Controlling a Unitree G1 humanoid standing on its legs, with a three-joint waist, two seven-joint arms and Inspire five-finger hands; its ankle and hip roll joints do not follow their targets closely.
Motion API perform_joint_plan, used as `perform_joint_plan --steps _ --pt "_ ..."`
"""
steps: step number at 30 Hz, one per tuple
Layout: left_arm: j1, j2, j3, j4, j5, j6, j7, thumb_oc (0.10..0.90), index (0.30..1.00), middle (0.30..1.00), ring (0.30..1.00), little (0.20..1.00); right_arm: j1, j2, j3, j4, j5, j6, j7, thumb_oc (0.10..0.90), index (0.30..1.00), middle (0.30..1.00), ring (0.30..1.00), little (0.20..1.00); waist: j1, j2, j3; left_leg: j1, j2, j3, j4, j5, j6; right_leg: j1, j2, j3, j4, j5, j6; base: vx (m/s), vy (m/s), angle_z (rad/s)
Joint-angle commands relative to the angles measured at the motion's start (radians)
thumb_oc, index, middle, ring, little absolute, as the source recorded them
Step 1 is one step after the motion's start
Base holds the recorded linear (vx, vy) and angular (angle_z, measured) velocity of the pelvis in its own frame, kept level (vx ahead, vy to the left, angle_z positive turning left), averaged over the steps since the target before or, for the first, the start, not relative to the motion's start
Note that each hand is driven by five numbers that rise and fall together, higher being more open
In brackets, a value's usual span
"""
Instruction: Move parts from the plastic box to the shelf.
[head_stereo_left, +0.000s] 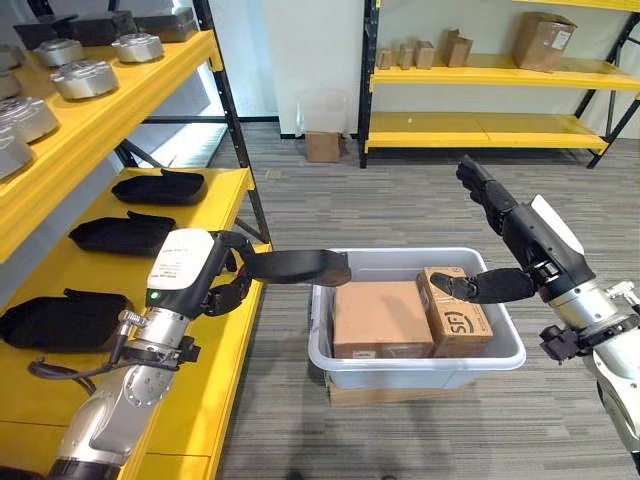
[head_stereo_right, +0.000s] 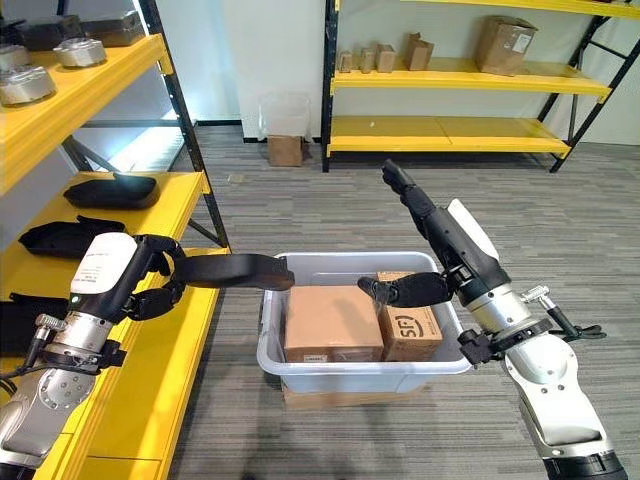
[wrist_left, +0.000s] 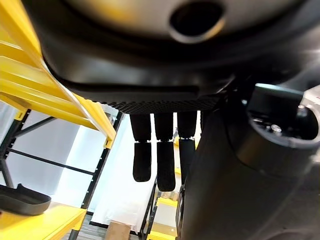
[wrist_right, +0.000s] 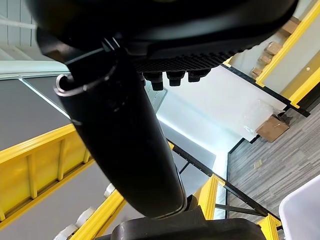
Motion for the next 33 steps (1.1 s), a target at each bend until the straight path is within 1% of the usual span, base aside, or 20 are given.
perform_joint_plan --steps 1,6,10,16,23,25,29,33 --pt "-0.094 0.015 0.129 -0.115 -0.085 -0.049 0.118 0.400 0.300 0.300 0.300 0.300 -0.065 -0.017 -0.052 -0.019 0.074 -0.066 -0.017 0.900 1.000 1.000 1.000 1.000 0.022 -0.009 -0.091 0.044 0.116 -0.033 0.055 -0.132 -0.063 -0.058 -0.075 -0.037 0.102 -0.128 0.040 0.00 0.000 0.00" --pt "-0.096 0.008 0.127 -0.119 -0.079 -0.048 0.123 0.400 0.300 0.300 0.300 0.300 -0.091 -0.020 -0.027 -0.032 0.087 -0.063 -0.003 0.900 1.000 1.000 1.000 1.000 0.025 -0.007 -0.086 0.045 0.121 -0.039 0.053 -0.127 -0.065 -0.054 -0.071 -0.042 0.104 -0.131 0.037 0.00 -0.006 0.00" --pt "-0.105 0.002 0.116 -0.125 -0.074 -0.047 0.127 0.400 0.300 0.300 0.300 0.300 -0.135 -0.021 0.015 -0.043 0.099 -0.065 0.001 0.900 1.000 1.000 1.000 1.000 0.029 -0.012 -0.085 0.046 0.121 -0.041 0.053 -0.128 -0.064 -0.052 -0.071 -0.041 0.102 -0.131 0.035 0.00 0.000 0.00" --pt "-0.122 0.006 0.092 -0.130 -0.075 -0.046 0.124 0.400 0.300 0.300 0.300 0.300 -0.203 -0.046 0.083 -0.063 0.113 -0.061 0.015 0.900 1.000 1.000 1.000 1.000 0.036 -0.020 -0.081 0.044 0.120 -0.043 0.057 -0.130 -0.064 -0.050 -0.072 -0.042 0.102 -0.130 0.037 0.00 0.000 0.00" --pt "-0.169 0.012 0.032 -0.115 -0.074 -0.042 0.129 0.400 0.300 0.300 0.300 0.300 -0.320 -0.075 0.206 -0.076 0.141 -0.052 0.034 0.900 1.000 1.000 1.000 1.000 0.042 -0.032 -0.080 0.043 0.117 -0.042 0.060 -0.134 -0.063 -0.050 -0.077 -0.044 0.104 -0.132 0.039 0.00 0.000 0.00" --pt "-0.172 0.012 0.030 -0.115 -0.072 -0.042 0.130 0.400 0.300 0.300 0.300 0.300 -0.335 -0.074 0.221 -0.074 0.146 -0.052 0.035 0.900 1.000 1.000 1.000 1.000 0.041 -0.033 -0.080 0.044 0.117 -0.041 0.060 -0.134 -0.062 -0.049 -0.077 -0.043 0.103 -0.132 0.039 0.00 0.000 0.00" --pt "-0.193 0.018 0.004 -0.105 -0.070 -0.040 0.135 0.400 0.300 0.300 0.300 0.300 -0.412 -0.085 0.286 -0.079 0.168 -0.048 0.039 0.900 1.000 1.000 1.000 1.000 0.045 -0.041 -0.082 0.045 0.116 -0.040 0.058 -0.133 -0.062 -0.050 -0.077 -0.040 0.100 -0.131 0.039 0.00 0.000 0.00" --pt "-0.207 0.019 -0.017 -0.093 -0.070 -0.040 0.137 0.400 0.300 0.300 0.300 0.300 -0.455 -0.085 0.319 -0.074 0.182 -0.047 0.038 0.900 1.000 1.000 1.000 1.000 0.046 -0.044 -0.082 0.045 0.117 -0.041 0.058 -0.133 -0.062 -0.049 -0.078 -0.039 0.099 -0.131 0.039 0.00 0.000 0.00"
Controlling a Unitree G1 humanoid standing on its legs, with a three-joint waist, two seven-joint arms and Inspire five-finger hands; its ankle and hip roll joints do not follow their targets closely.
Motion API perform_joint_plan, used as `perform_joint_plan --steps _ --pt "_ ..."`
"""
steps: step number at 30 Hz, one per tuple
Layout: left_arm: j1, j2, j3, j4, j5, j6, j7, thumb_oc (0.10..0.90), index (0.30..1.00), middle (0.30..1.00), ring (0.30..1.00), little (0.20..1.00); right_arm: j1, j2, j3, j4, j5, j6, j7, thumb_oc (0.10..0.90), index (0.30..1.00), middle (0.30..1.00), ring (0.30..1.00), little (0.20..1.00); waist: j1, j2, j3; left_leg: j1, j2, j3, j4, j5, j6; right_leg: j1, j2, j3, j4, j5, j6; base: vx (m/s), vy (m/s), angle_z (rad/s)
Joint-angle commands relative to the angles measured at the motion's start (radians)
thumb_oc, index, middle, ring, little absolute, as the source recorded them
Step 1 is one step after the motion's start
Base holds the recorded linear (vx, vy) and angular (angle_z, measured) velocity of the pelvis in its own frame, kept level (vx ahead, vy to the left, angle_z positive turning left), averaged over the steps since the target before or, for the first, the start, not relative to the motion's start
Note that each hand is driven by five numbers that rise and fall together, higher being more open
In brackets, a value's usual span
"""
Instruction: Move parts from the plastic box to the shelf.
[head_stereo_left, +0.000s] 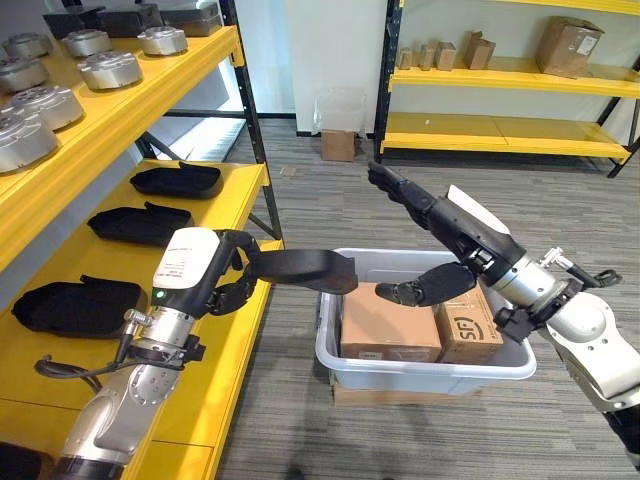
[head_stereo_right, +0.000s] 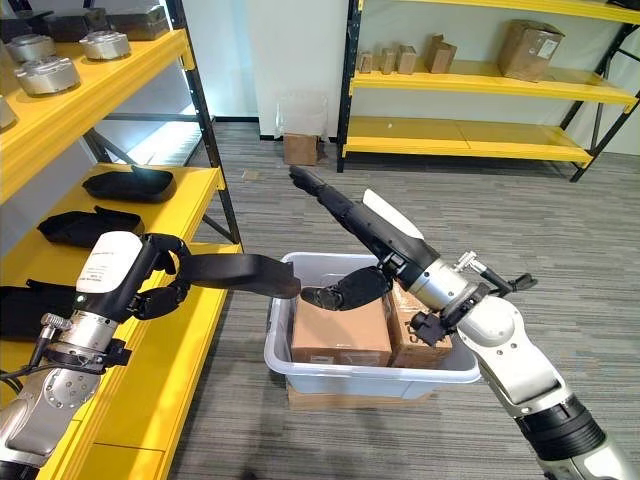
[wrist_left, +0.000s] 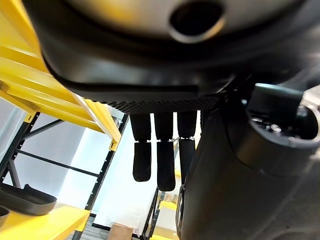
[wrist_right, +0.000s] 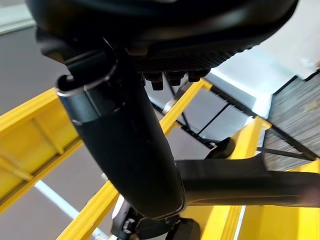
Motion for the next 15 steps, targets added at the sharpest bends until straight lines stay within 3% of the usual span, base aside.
perform_joint_plan --steps 1,15 --pt "-0.179 0.024 0.022 -0.080 -0.069 -0.041 0.129 0.400 0.300 0.300 0.300 0.300 -0.129 -0.002 -0.013 -0.054 0.091 -0.075 -0.028 0.900 1.000 1.000 1.000 1.000 0.016 -0.029 -0.083 0.050 0.119 -0.026 0.058 -0.135 -0.058 -0.051 -0.079 -0.029 0.099 -0.128 0.040 0.00 0.000 0.00" --pt "-0.230 0.005 -0.010 -0.069 -0.069 -0.033 0.147 0.400 0.300 0.300 0.300 0.300 -0.199 0.065 0.074 -0.045 0.121 -0.061 -0.021 0.900 1.000 1.000 1.000 1.000 0.015 -0.036 -0.080 0.053 0.117 -0.020 0.057 -0.139 -0.055 -0.052 -0.080 -0.020 0.097 -0.127 0.038 0.00 0.000 0.00"
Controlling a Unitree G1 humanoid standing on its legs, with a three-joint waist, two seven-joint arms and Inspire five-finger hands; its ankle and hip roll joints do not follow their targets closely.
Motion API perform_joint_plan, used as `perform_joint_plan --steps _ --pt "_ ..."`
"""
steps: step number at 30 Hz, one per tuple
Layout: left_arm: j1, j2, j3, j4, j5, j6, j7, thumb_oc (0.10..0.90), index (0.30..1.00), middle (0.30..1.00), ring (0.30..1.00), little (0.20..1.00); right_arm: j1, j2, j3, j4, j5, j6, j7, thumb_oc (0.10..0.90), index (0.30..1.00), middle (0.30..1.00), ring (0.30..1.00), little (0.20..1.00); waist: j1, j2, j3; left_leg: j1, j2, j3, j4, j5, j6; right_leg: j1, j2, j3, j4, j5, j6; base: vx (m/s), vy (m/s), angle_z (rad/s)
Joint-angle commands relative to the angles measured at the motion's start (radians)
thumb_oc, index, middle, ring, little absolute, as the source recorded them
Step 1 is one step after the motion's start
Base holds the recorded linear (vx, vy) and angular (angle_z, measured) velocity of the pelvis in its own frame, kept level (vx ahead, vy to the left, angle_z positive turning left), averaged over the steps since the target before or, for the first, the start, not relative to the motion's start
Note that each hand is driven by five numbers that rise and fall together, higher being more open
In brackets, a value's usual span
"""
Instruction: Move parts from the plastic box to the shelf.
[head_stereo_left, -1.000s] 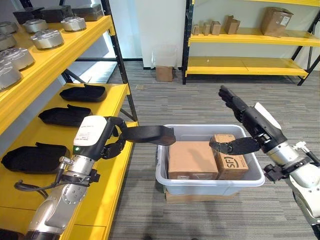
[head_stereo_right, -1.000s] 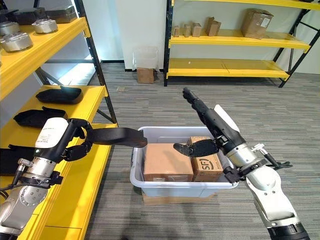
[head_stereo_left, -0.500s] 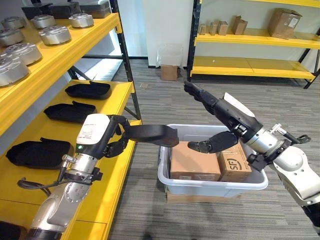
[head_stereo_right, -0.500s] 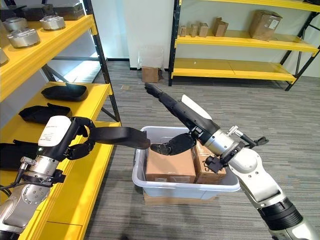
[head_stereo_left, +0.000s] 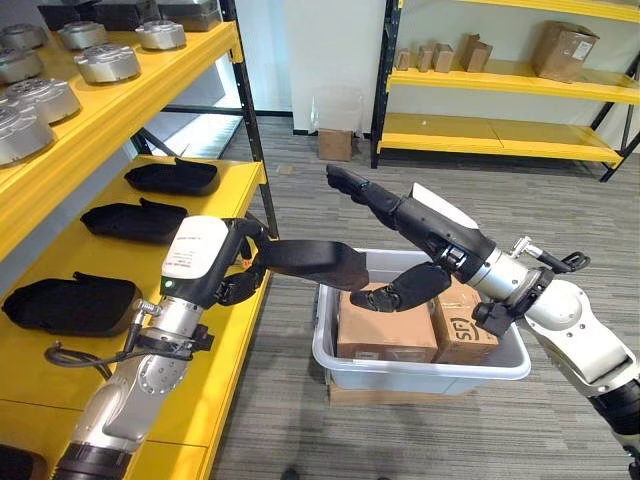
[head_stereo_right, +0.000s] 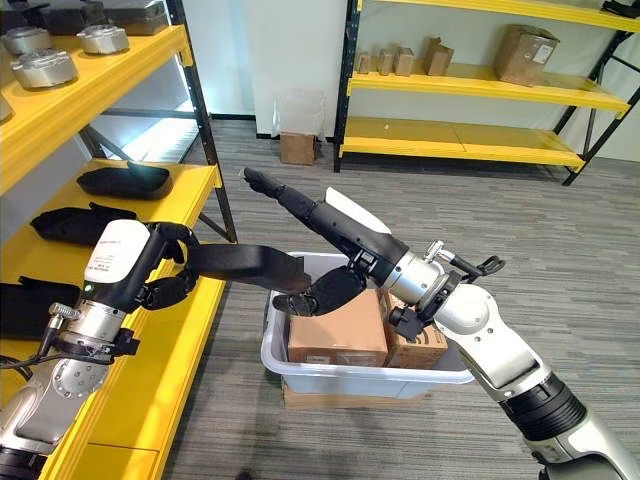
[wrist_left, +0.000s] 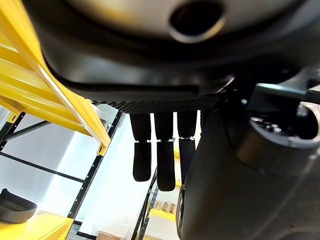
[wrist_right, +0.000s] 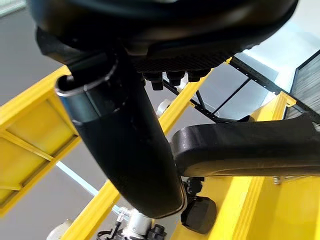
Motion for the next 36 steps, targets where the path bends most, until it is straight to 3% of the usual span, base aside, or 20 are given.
perform_joint_plan --steps 1,36 --pt "-0.181 0.005 0.011 -0.068 -0.068 -0.032 0.132 0.400 0.300 0.300 0.300 0.300 -0.112 0.038 -0.036 -0.040 0.083 -0.065 -0.034 0.900 1.000 1.000 1.000 1.000 0.016 -0.020 -0.081 0.051 0.116 -0.025 0.057 -0.139 -0.054 -0.051 -0.080 -0.024 0.096 -0.127 0.038 0.00 0.000 0.00" --pt "-0.137 0.010 0.145 -0.179 -0.077 -0.038 0.167 0.400 0.300 0.300 0.300 0.300 0.067 0.084 -0.120 -0.003 0.001 -0.065 -0.038 0.900 1.000 1.000 1.000 1.000 0.017 -0.009 -0.078 0.047 0.115 -0.029 0.059 -0.143 -0.051 -0.053 -0.083 -0.018 0.092 -0.124 0.039 0.00 0.001 0.00"
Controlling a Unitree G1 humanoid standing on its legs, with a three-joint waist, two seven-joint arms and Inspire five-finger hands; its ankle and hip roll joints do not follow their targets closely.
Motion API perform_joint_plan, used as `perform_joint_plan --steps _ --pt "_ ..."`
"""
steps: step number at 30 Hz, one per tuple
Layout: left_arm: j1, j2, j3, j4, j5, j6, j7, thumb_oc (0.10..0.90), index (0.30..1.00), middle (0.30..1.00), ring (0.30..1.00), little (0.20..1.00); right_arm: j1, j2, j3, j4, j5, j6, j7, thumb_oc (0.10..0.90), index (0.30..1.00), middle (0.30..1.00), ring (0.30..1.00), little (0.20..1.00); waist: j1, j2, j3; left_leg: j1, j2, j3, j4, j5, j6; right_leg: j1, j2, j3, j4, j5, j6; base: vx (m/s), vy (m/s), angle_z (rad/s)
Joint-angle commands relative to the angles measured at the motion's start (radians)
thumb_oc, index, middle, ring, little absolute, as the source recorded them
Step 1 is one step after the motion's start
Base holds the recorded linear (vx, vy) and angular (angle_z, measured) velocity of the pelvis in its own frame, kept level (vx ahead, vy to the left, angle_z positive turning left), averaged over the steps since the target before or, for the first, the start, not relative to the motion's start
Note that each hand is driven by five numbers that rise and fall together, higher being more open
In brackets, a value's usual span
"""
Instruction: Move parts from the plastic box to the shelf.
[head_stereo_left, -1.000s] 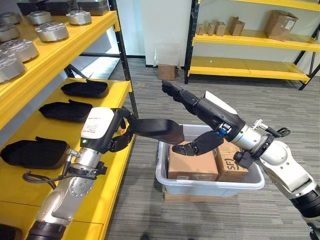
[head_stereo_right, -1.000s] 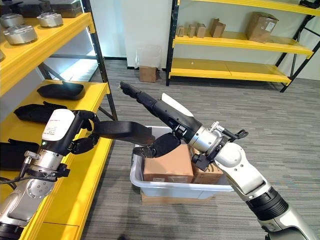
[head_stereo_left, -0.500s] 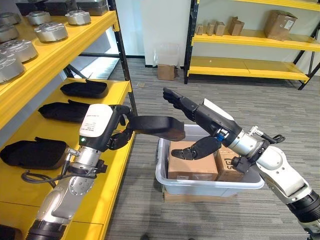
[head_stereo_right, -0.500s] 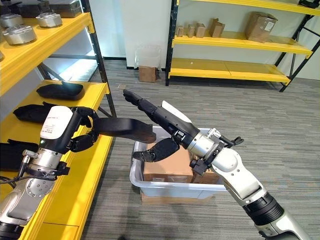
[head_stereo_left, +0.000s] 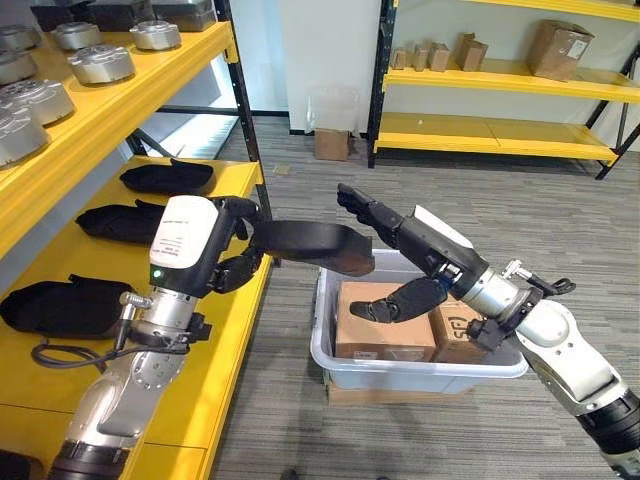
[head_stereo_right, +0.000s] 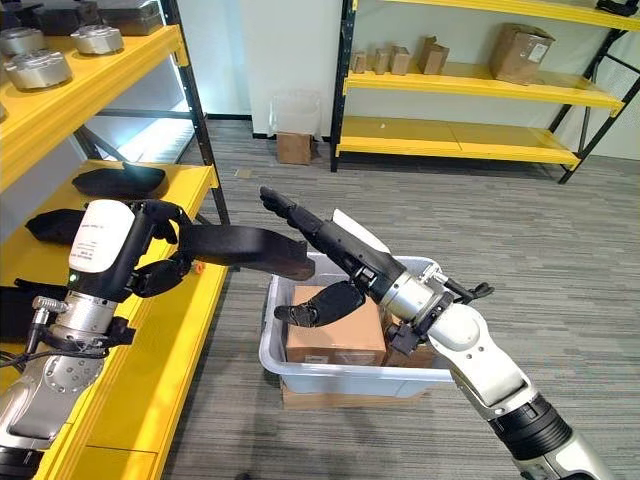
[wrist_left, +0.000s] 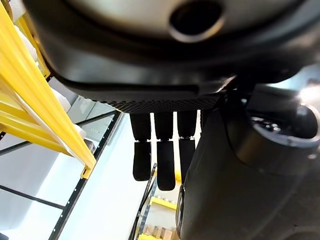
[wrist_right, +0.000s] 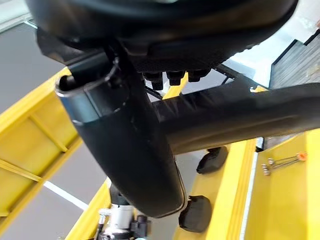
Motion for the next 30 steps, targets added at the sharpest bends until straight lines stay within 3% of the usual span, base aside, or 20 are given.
perform_joint_plan --steps 1,2,3,4,5,6,30 --pt "-0.126 0.010 0.094 -0.110 -0.077 -0.037 0.122 0.400 0.300 0.300 0.300 0.300 -0.049 0.032 -0.097 -0.015 0.020 -0.092 -0.037 0.900 1.000 1.000 1.000 1.000 0.016 -0.010 -0.078 0.044 0.114 -0.038 0.059 -0.142 -0.051 -0.051 -0.082 -0.025 0.092 -0.124 0.039 0.00 0.000 0.00" --pt "-0.127 0.009 0.095 -0.112 -0.078 -0.038 0.123 0.400 0.300 0.300 0.300 0.300 -0.049 0.036 -0.096 -0.014 0.019 -0.091 -0.036 0.900 1.000 1.000 1.000 1.000 0.015 -0.010 -0.079 0.045 0.114 -0.038 0.058 -0.142 -0.051 -0.051 -0.082 -0.024 0.091 -0.125 0.039 0.00 0.000 0.00" --pt "-0.128 0.009 0.096 -0.114 -0.079 -0.037 0.124 0.400 0.300 0.300 0.300 0.300 -0.048 0.039 -0.094 -0.011 0.020 -0.092 -0.036 0.816 0.882 0.882 0.882 0.882 0.015 -0.010 -0.079 0.045 0.114 -0.038 0.058 -0.142 -0.051 -0.050 -0.082 -0.023 0.090 -0.124 0.039 0.00 0.000 0.00" --pt "-0.130 0.009 0.095 -0.118 -0.079 -0.039 0.123 0.400 0.300 0.300 0.300 0.300 -0.050 0.040 -0.092 -0.010 0.019 -0.093 -0.037 0.816 0.882 0.882 0.882 0.882 0.015 -0.010 -0.079 0.045 0.114 -0.038 0.058 -0.142 -0.051 -0.050 -0.081 -0.023 0.091 -0.124 0.038 0.00 0.000 0.00" --pt "-0.133 0.010 0.095 -0.121 -0.080 -0.040 0.123 0.400 0.300 0.300 0.300 0.300 -0.050 0.042 -0.091 -0.007 0.017 -0.093 -0.038 0.557 0.520 0.520 0.520 0.520 0.015 -0.011 -0.079 0.046 0.113 -0.038 0.058 -0.143 -0.051 -0.050 -0.082 -0.023 0.091 -0.125 0.038 0.00 0.000 0.00" --pt "-0.135 0.011 0.093 -0.122 -0.080 -0.040 0.124 0.400 0.300 0.300 0.300 0.300 -0.052 0.043 -0.089 -0.005 0.017 -0.094 -0.039 0.400 0.300 0.300 0.300 0.300 0.015 -0.011 -0.079 0.046 0.113 -0.039 0.059 -0.143 -0.051 -0.049 -0.082 -0.023 0.091 -0.125 0.038 0.00 0.000 0.00" --pt "-0.188 -0.017 0.024 -0.137 -0.083 -0.048 0.111 0.400 0.300 0.300 0.300 0.300 -0.064 0.063 -0.080 -0.011 -0.007 -0.107 -0.054 0.400 0.300 0.300 0.300 0.300 0.008 -0.017 -0.080 0.048 0.111 -0.038 0.058 -0.143 -0.047 -0.050 -0.083 -0.018 0.090 -0.124 0.038 0.00 0.000 0.00"
